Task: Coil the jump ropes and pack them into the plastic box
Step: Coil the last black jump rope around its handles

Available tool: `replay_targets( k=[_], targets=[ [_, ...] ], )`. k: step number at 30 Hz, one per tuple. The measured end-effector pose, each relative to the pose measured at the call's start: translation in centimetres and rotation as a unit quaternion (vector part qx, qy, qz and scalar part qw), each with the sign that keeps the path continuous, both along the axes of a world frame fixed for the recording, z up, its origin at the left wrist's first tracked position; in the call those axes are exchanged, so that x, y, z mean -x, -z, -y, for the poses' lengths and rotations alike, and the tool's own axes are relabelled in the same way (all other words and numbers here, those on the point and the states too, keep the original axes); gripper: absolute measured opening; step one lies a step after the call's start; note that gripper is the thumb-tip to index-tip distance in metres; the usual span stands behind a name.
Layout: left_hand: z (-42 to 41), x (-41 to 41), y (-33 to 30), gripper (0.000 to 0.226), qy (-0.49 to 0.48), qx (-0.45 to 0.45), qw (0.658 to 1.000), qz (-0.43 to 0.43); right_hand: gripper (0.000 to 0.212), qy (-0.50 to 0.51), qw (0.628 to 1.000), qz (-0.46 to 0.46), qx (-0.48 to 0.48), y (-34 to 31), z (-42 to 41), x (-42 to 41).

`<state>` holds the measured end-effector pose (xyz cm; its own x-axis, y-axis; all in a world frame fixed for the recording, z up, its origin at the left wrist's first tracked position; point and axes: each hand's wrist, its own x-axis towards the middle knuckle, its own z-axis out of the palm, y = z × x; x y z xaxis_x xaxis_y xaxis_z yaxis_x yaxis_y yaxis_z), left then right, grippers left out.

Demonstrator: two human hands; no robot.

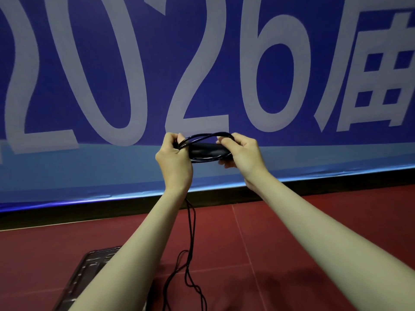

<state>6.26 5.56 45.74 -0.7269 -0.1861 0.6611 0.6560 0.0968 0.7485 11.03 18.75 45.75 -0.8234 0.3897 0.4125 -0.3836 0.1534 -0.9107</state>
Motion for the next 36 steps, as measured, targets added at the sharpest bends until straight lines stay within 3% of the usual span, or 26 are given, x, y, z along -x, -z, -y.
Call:
replay_targets(
  k=[3, 7, 12, 18, 21, 28, 33, 34, 36],
  targets=[
    [0.0, -0.2, 0.0, 0.029, 0.008, 0.036, 0.998, -0.048, 0.029, -0.02, 0.996, 0.091, -0.006, 0.0, -0.4, -0.2],
    [0.2, 0.4, 0.8, 0.029, -0.004, 0.039, 0.999, -0.035, 0.051, -0.072, 0.968, 0.222, -0.09, -0.5, -1.3, -1.0],
    [0.3, 1.2, 0.8, 0.026, -0.025, 0.011, 1.0, 0.013, 0.031, -0.042, 0.99, 0.123, -0.052, 0.2, -0.4, -0.4],
    [-0.4, 0.9, 0.4, 0.026, -0.004, 0.02, 0.999, 0.036, 0.02, -0.04, 0.997, 0.043, 0.041, 0.3, -0.7, 0.1],
    [-0.2, 1.2, 0.2, 0.027, 0.018, 0.085, 0.993, 0.083, 0.021, -0.019, 0.997, 0.024, 0.07, 0.3, -1.3, 0.1],
    [1.0, 1.0, -0.4, 0.027, 0.122, 0.272, 0.944, 0.143, 0.021, -0.044, 0.999, 0.031, 0.004, 0.0, -3.8, -0.8],
    [3.3, 0.2, -1.7, 0.04, 0.301, 0.39, 0.847, 0.198, 0.019, -0.156, 0.983, 0.079, -0.063, -0.7, -5.3, -2.1],
    [3.7, 0.1, -1.7, 0.042, 0.322, 0.398, 0.838, 0.188, 0.019, -0.166, 0.981, 0.078, -0.059, -0.8, -5.4, -2.3],
    [4.4, 0.6, -1.1, 0.045, 0.342, 0.358, 0.852, 0.172, 0.021, -0.166, 0.984, 0.063, -0.033, -1.0, -5.5, -2.4]
  ],
)
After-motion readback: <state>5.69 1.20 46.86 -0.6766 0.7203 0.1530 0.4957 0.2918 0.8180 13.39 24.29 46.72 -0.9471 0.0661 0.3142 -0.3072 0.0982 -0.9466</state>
